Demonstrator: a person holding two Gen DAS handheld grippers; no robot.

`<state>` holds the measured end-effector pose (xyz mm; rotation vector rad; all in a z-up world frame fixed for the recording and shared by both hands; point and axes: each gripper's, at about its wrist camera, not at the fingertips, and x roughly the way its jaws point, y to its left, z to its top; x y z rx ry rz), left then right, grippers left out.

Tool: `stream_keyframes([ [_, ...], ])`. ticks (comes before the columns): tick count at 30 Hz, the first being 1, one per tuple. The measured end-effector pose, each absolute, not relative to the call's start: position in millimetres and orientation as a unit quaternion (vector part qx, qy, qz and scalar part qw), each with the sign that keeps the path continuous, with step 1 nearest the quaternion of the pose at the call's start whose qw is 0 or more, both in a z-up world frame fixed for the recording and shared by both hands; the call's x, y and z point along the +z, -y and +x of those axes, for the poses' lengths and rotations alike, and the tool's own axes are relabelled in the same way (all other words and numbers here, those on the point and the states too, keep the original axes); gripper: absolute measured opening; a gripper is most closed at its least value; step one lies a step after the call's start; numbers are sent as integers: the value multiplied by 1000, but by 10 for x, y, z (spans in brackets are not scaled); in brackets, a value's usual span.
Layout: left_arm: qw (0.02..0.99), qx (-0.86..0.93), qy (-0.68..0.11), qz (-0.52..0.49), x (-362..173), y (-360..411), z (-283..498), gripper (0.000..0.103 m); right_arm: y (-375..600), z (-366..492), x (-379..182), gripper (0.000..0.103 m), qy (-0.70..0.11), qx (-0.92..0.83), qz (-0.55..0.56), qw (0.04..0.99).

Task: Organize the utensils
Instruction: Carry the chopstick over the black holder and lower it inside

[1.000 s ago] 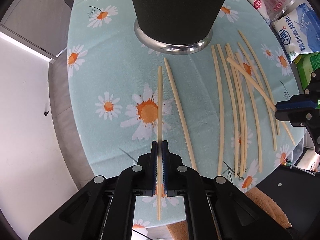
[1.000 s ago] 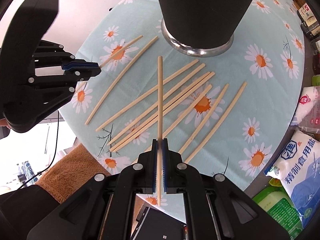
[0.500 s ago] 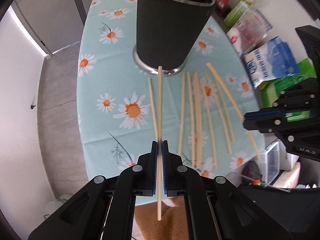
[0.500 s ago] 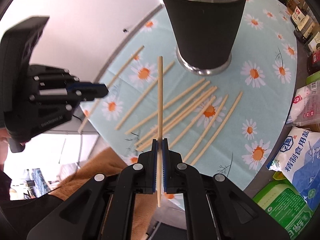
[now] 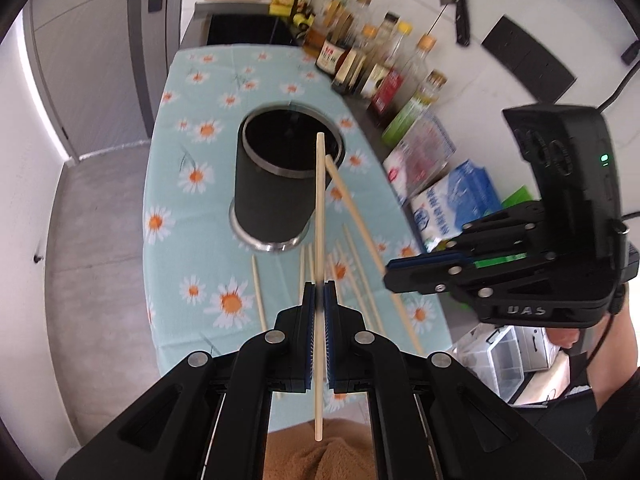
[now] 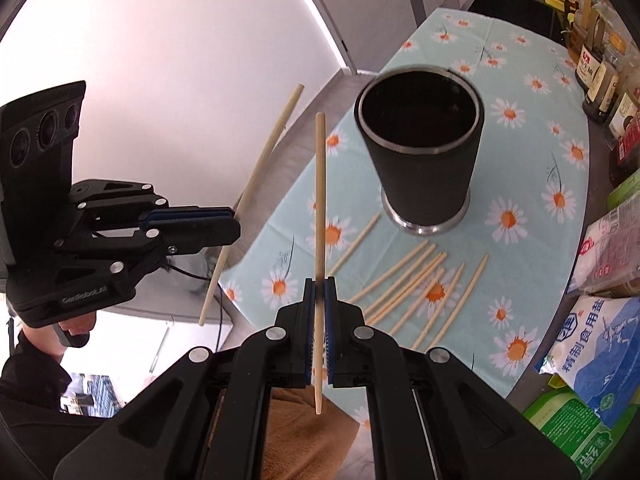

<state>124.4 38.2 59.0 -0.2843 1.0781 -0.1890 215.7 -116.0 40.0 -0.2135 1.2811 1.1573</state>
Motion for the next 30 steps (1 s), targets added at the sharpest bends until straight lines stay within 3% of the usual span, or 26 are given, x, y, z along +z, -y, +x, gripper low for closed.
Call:
stream_keyframes([
  [17,922,-108,-342,-147,1197,-823,1865,4,977,2855,1136,6,-455,484,-8,748],
  [30,946,-114,-243,-179,998,-1092,2175,4,933,3071,1219,6,-332,444,41,831],
])
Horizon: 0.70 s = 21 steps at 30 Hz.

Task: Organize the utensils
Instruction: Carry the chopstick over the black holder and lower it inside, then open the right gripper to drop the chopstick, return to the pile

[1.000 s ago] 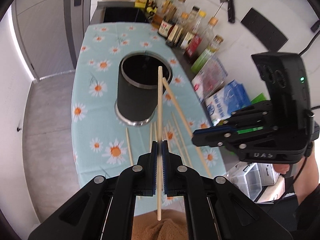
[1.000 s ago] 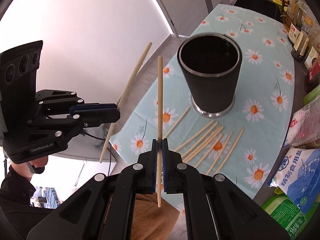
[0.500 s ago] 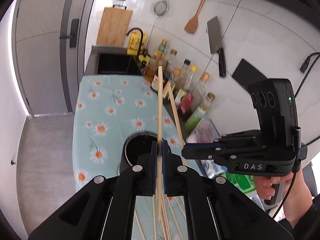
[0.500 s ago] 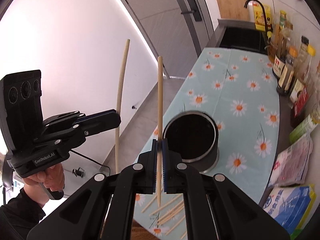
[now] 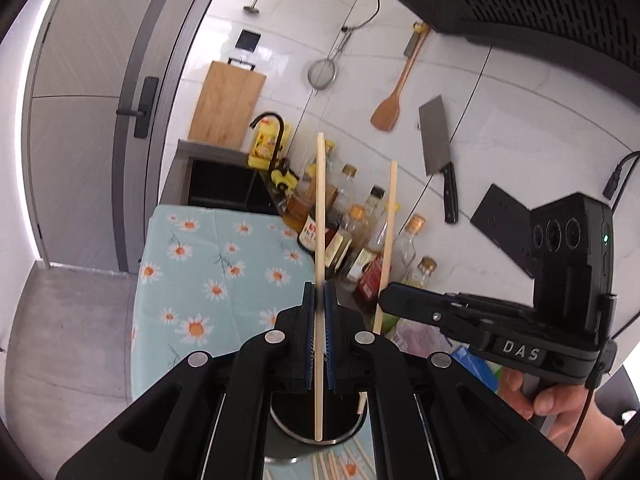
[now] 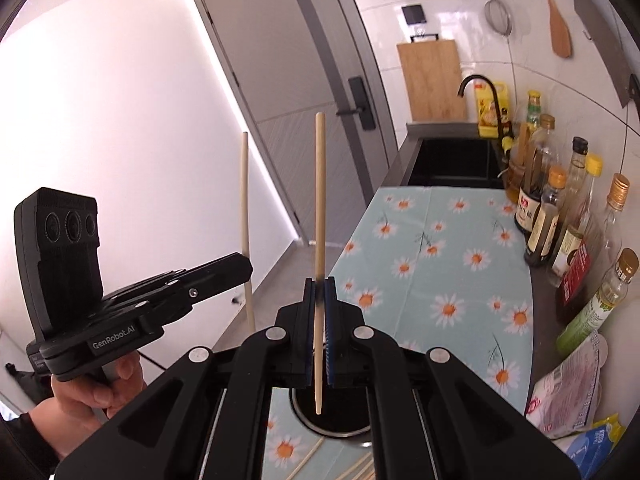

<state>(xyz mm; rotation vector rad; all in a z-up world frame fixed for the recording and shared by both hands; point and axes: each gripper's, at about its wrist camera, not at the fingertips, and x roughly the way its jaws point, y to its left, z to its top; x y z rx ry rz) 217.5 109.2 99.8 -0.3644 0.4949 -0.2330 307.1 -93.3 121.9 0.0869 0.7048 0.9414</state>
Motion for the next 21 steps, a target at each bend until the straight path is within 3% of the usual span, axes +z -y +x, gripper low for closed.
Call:
stream_keyframes([
  [6,964,-120,-178,-159,938,-990,2157,4,989,3203,995,6,-318,430,68,842],
  [16,961,-118,-212,-132,620,-866,2268,6,1063,3189,766,8,-322,406,71,852],
  [18,960,-121,-212,-135,613,-868,2260,9,1075,3181,758,19,-327,406,69,851],
  [21,960,-116,-214,-140,619,-897,2255,17,1116,3167,766,22,-325,405,74,851],
])
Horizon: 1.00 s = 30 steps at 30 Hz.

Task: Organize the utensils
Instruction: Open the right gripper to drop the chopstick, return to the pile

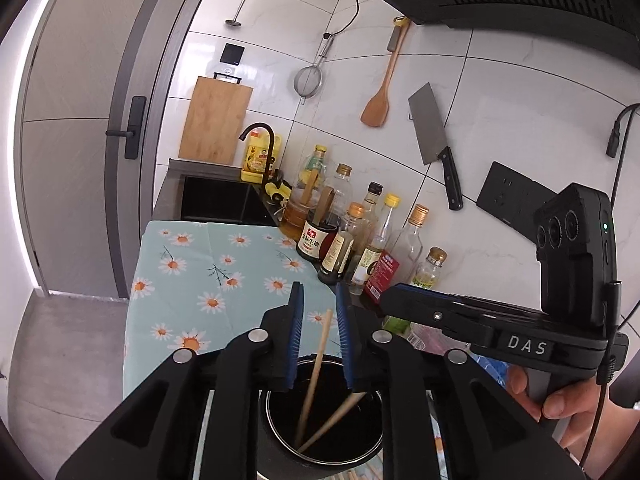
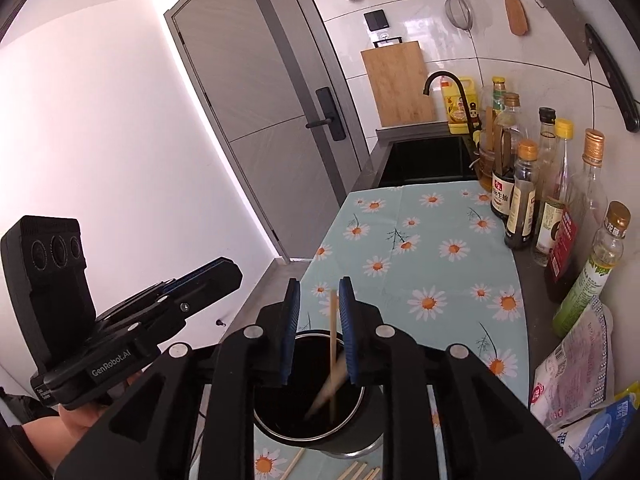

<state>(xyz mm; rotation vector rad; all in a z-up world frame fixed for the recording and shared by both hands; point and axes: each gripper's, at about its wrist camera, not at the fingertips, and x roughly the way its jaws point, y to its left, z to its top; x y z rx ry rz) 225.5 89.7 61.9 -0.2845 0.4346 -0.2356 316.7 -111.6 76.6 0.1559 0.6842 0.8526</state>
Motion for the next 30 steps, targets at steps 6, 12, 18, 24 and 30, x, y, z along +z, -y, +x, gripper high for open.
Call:
stream_keyframes([
  [6,959,-109,-221,-142,642,-931,2238,17,1162,3133,795,22,-328,400,77,852],
  [12,957,-113,-225,-143,696,-929,2165,17,1209,3082,839,22,-330,394,79,854],
  [18,950,-132,-245,-140,740,-938,2089,17,1272,3008,885,41,-352,377,64,855],
  [24,941,-153,-269,-138,790,-998,1971,18,1362,2924,931,42,-377,376,50,845],
  [30,926,-140,-322,-141,760,-1060,1897,27,1493,2881,834,42,-422,355,37,834],
])
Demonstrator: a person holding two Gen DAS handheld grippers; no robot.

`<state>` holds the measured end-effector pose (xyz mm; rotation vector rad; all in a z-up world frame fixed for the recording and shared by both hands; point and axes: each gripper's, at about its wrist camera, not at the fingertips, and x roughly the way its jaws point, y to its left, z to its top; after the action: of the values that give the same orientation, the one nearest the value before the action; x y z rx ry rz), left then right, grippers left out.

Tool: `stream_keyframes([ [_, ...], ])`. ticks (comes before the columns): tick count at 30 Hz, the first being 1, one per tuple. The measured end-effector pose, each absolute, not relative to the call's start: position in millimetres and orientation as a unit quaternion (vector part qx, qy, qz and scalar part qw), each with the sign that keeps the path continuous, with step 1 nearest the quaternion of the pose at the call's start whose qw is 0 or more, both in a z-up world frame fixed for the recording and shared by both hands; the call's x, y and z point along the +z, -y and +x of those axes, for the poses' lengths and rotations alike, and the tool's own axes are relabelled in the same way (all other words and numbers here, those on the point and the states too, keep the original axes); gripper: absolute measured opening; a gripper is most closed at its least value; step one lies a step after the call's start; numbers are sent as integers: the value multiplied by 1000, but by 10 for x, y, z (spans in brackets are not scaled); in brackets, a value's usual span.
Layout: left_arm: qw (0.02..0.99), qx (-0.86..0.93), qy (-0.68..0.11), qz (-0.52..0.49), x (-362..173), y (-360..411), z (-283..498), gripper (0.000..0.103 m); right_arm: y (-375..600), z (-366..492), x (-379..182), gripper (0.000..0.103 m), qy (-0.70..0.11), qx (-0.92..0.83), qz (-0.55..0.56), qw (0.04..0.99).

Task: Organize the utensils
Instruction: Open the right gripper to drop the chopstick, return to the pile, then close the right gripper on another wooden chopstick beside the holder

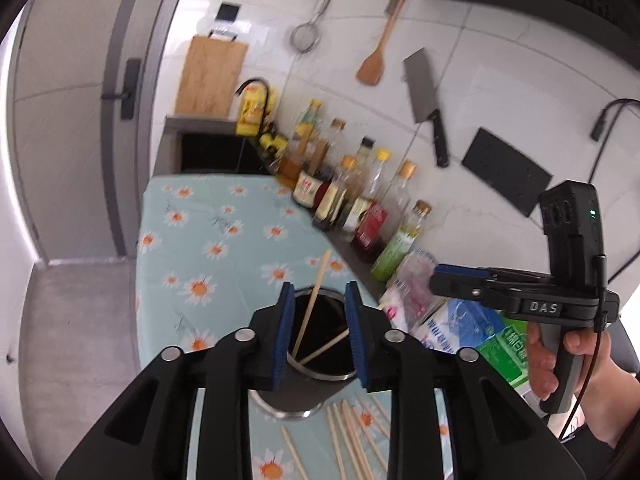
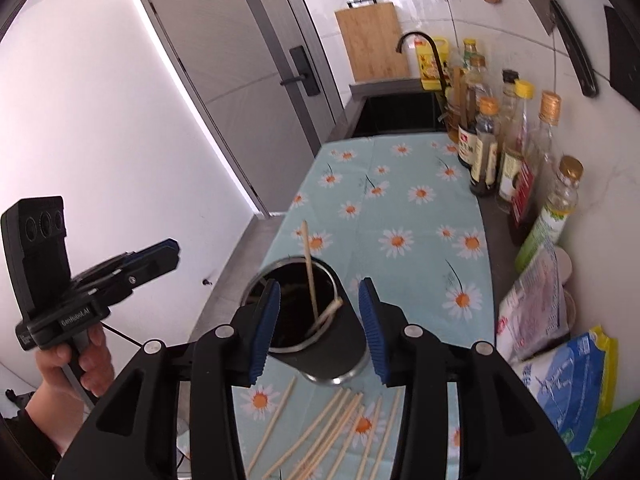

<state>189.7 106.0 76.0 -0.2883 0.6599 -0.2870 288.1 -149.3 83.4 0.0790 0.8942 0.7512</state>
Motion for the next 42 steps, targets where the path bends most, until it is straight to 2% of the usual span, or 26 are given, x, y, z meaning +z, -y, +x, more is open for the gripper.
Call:
stream_keyframes([
  [3,914,-141,-353,-143,724,-1097,1855,29,1582,2896,699,42,-473,341,42,811],
  [13,875,-147,-441,-137,379,-1087,1697,29,1746,2805,231,42,-558,296,15,775],
  [15,863,-147,-464,-136,267,-1057,1689,31,1749,2796,98,42,-576,286,7,766],
  [17,849,-149,-489,-130,152,-1013,1686,38,1760,2814,-24,42,-591,280,6,757],
  [33,755,-132,-629,-130,-768,-672,1691,38,1637,2793,-993,41,-708,214,-33,672],
  [38,742,-105,-649,-129,-1003,-652,1730,38,1568,2788,-1181,26,-716,199,-55,667],
  [42,736,-88,-657,-136,-1153,-709,1737,38,1535,2776,-1295,24,-718,194,-67,665],
])
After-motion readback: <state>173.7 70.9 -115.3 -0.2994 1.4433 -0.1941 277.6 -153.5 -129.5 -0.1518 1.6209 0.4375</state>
